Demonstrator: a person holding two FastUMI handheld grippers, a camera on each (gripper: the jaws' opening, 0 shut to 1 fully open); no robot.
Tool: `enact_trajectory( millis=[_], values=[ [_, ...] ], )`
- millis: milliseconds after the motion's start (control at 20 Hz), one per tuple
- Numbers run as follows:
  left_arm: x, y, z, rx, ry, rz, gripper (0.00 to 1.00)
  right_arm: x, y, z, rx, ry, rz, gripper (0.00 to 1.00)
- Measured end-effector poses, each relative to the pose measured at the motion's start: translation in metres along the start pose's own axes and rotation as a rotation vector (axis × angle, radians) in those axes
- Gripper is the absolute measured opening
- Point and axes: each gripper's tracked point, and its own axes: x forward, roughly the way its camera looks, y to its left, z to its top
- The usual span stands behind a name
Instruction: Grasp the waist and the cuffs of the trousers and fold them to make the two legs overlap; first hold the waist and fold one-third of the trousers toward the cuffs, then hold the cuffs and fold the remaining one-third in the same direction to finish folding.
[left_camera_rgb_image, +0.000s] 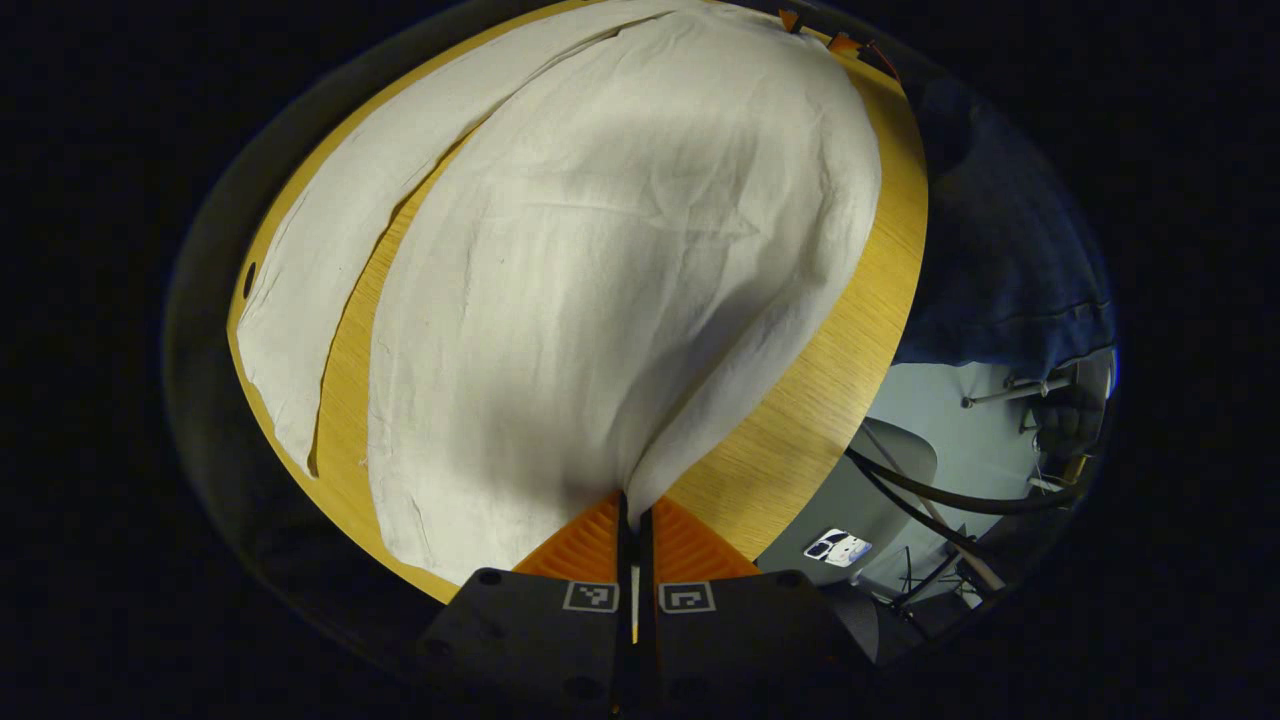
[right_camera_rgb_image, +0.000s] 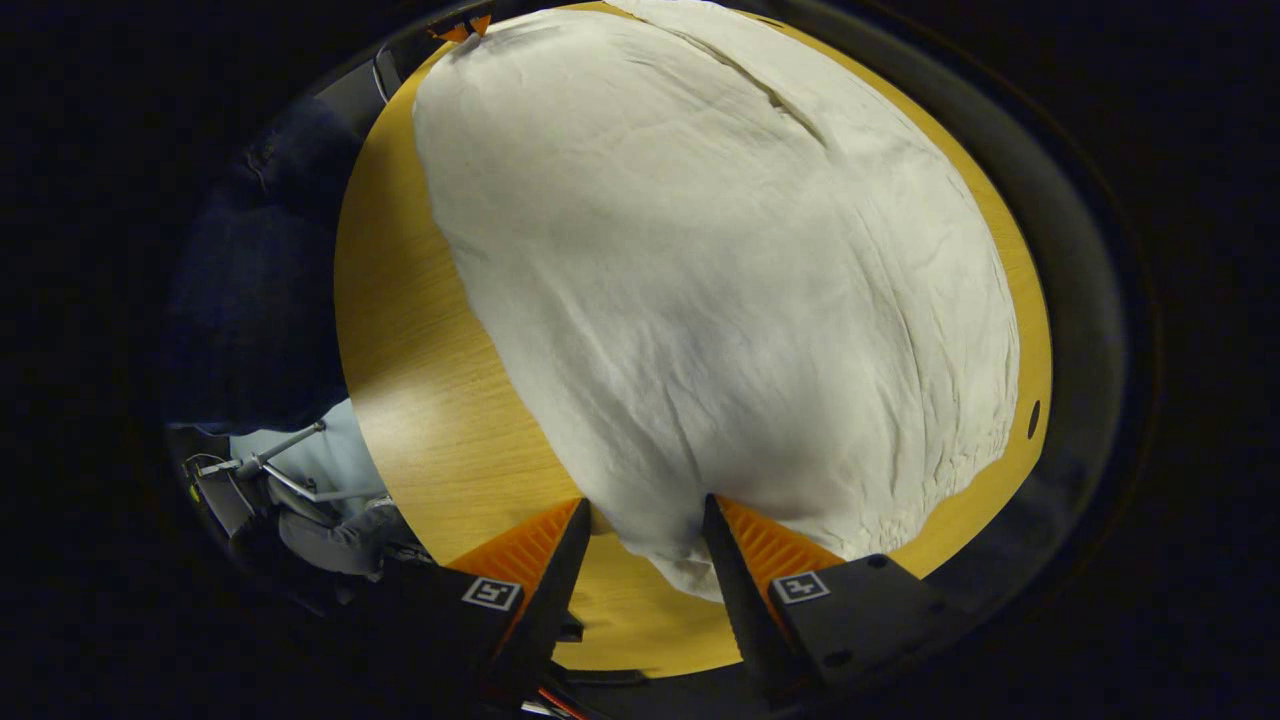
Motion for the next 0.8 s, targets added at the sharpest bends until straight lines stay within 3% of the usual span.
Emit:
enact_trajectory(
  millis=[50, 100, 200, 300, 350, 650, 800],
  values=[
    [0.0, 0.0, 0.0, -0.002, -0.001, 0.0, 0.0, 0.0, 0.0, 0.001, 0.003, 0.003, -0.002, 0.71],
    [0.001, 0.001, 0.0, -0.004, -0.001, -0.001, 0.0, 0.0, -0.001, 0.0, 0.007, 0.011, -0.005, 0.72],
    [0.0, 0.0, 0.0, -0.002, -0.003, -0.002, 0.0, -0.003, -0.006, 0.001, 0.011, 0.019, -0.031, 0.56],
    [0.0, 0.001, 0.0, -0.006, -0.005, -0.002, 0.0, -0.002, -0.013, 0.001, 0.02, 0.011, -0.069, 0.19],
    [0.0, 0.001, 0.0, -0.006, -0.008, -0.001, 0.0, -0.002, -0.013, 0.001, 0.033, 0.012, -0.072, 0.14],
    [-0.002, 0.002, 0.001, -0.056, -0.071, 0.027, 0.0, -0.009, -0.013, 0.002, 0.215, -0.04, -0.105, 0.09],
    [-0.005, 0.005, 0.01, -0.196, -0.151, 0.054, 0.0, -0.021, -0.02, 0.008, 0.374, -0.109, -0.145, 0.09]
  ],
)
